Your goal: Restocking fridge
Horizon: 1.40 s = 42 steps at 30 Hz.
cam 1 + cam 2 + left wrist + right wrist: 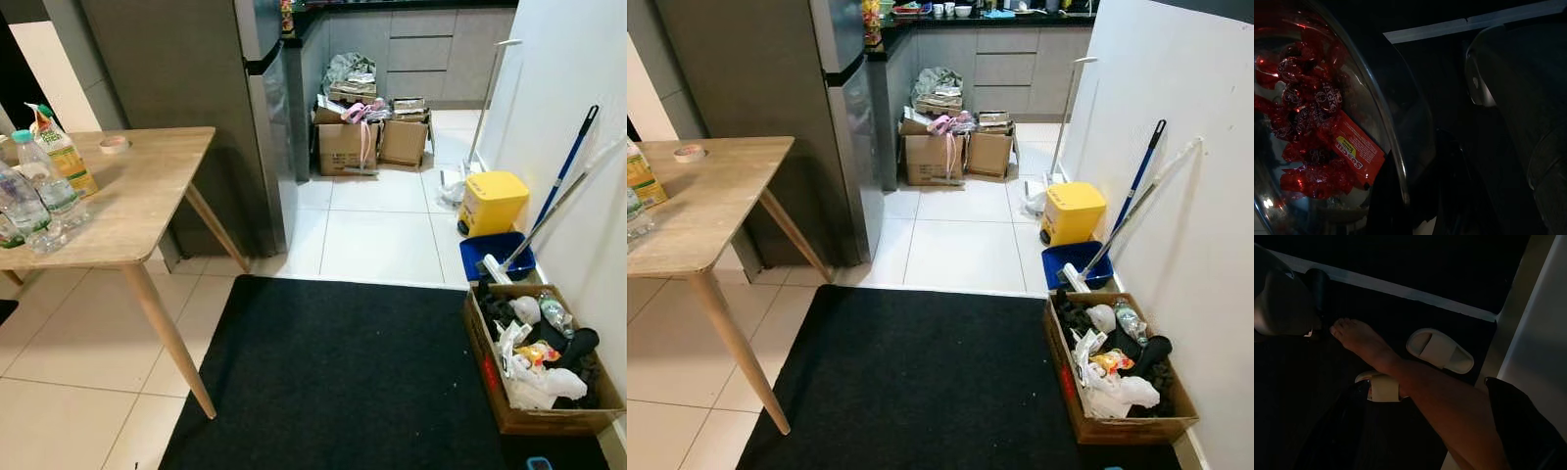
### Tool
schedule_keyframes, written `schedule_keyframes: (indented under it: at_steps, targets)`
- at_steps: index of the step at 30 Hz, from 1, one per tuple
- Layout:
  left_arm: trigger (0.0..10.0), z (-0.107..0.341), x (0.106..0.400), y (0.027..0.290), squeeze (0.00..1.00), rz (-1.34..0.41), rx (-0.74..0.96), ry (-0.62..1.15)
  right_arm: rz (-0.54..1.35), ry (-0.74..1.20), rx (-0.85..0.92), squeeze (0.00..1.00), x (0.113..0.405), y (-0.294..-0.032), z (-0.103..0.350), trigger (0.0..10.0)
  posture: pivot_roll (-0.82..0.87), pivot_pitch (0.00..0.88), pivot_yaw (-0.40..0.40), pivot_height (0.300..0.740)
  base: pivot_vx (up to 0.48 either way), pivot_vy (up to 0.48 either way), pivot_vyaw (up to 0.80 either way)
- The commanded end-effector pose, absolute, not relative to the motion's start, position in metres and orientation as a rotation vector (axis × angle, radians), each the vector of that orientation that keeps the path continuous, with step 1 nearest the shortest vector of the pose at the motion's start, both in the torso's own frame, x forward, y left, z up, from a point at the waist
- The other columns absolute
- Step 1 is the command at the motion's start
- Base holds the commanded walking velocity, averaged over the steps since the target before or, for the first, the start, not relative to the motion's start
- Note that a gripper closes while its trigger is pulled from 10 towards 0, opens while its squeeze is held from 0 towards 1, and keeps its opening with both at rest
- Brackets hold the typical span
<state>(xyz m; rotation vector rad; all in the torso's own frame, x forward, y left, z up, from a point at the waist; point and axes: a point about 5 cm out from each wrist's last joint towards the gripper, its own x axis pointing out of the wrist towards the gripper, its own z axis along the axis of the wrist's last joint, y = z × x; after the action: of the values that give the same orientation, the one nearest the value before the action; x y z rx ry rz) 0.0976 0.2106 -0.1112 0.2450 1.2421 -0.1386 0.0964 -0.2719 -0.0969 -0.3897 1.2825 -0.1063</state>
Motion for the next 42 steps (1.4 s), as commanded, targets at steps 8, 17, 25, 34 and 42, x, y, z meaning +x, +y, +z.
schedule_keyframes:
  at_steps: [8, 17, 25, 34, 42]
  targets:
    - [10.0, -0.1127, 0.0978, 0.2004, 0.00, -0.184, 0.251, 1.237, -0.116, 1.279, -0.384, 0.00, 0.0975, -0.2706, -0.0970, 10.0, -0.11, 0.000, 0.029, 0.740, 0.000, 0.000, 0.00]
    - [10.0, -0.1123, 0.0982, 0.2016, 0.00, -0.181, 0.251, 1.232, -0.115, 1.278, -0.387, 0.00, 0.0978, -0.2707, -0.0969, 10.0, -0.11, 0.000, 0.029, 0.740, 0.290, 0.000, 0.00]
    - [10.0, -0.1121, 0.0989, 0.2012, 0.00, -0.184, 0.247, 1.229, -0.116, 1.275, -0.388, 0.00, 0.0991, -0.2714, -0.0964, 10.0, -0.11, 0.000, 0.027, 0.740, 0.312, 0.000, 0.00]
    - [10.0, -0.1123, 0.0986, 0.2006, 0.00, -0.186, 0.243, 1.229, -0.118, 1.275, -0.389, 0.00, 0.0992, -0.2722, -0.0961, 10.0, -0.11, 0.000, 0.026, 0.740, 0.313, 0.000, 0.00]
    - [10.0, -0.1123, 0.0989, 0.1996, 0.00, -0.190, 0.240, 1.228, -0.116, 1.276, -0.391, 0.00, 0.0994, -0.2727, -0.0959, 10.0, -0.11, 0.000, 0.024, 0.740, 0.312, 0.000, 0.00]
